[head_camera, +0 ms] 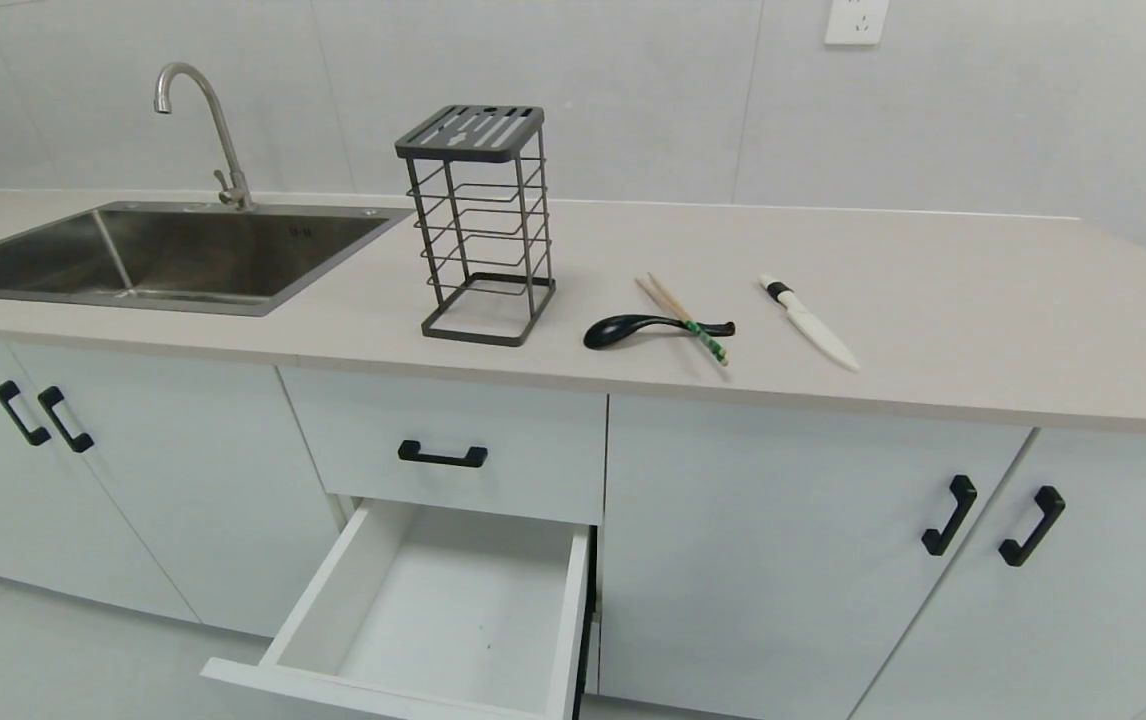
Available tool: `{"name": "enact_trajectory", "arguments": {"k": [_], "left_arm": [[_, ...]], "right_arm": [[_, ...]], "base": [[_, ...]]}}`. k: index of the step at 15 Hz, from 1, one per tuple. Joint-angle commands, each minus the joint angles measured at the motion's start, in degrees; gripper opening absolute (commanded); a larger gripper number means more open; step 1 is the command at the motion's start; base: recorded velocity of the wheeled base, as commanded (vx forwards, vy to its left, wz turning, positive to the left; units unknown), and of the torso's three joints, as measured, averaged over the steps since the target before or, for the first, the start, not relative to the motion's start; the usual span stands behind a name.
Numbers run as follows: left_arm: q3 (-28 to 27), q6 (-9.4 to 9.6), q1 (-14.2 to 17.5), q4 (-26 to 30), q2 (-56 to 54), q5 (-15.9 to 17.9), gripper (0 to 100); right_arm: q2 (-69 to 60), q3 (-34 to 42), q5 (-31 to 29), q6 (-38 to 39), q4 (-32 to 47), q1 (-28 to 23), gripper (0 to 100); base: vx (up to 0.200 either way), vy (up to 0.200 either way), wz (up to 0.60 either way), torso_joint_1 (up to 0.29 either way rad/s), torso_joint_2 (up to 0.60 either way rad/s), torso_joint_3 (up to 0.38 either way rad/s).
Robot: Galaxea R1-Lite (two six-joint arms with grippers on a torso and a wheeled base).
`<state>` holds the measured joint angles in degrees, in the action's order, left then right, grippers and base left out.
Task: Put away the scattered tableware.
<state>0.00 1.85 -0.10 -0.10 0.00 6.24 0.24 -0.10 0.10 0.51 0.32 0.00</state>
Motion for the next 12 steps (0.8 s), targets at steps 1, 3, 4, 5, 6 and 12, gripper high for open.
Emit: {"name": "enact_trajectory", "arguments": {"k": [1, 3, 4, 5, 6, 12], "left_arm": [[0.0, -0.01, 0.01, 0.01, 0.09, 0.0, 100], [0.0, -0.01, 0.01, 0.01, 0.09, 0.0, 100], [0.0, -0.01, 0.01, 0.01, 0.09, 0.0, 100], [0.0, -0.01, 0.01, 0.01, 0.09, 0.0, 100], [0.0, -0.01, 0.01, 0.01, 0.09, 0.0, 100], [0.0, -0.27, 0.01, 0.01, 0.09, -0.53, 100]], "right_arm": [[0.02, 0.01, -0.01, 0.02, 0.03, 0.0, 0], [0.02, 0.01, -0.01, -0.07, 0.12, 0.0, 0], [0.02, 0.01, -0.01, -0.07, 0.12, 0.0, 0], [0.02, 0.01, -0.01, -0.07, 0.12, 0.0, 0], [0.02, 0.01, -0.01, -0.07, 0.03, 0.0, 0], [0.02, 0.01, -0.01, -0.07, 0.03, 0.0, 0]], "base": [[0.0, 0.0, 0.0, 0.115, -0.22, -0.124], [0.0, 0.0, 0.0, 0.046, -0.09, -0.049], [0.0, 0.0, 0.0, 0.0, 0.0, 0.0], [0.0, 0.0, 0.0, 0.0, 0.0, 0.0], [0.0, 0.0, 0.0, 0.0, 0.0, 0.0], [0.0, 0.0, 0.0, 0.0, 0.0, 0.0]]}}
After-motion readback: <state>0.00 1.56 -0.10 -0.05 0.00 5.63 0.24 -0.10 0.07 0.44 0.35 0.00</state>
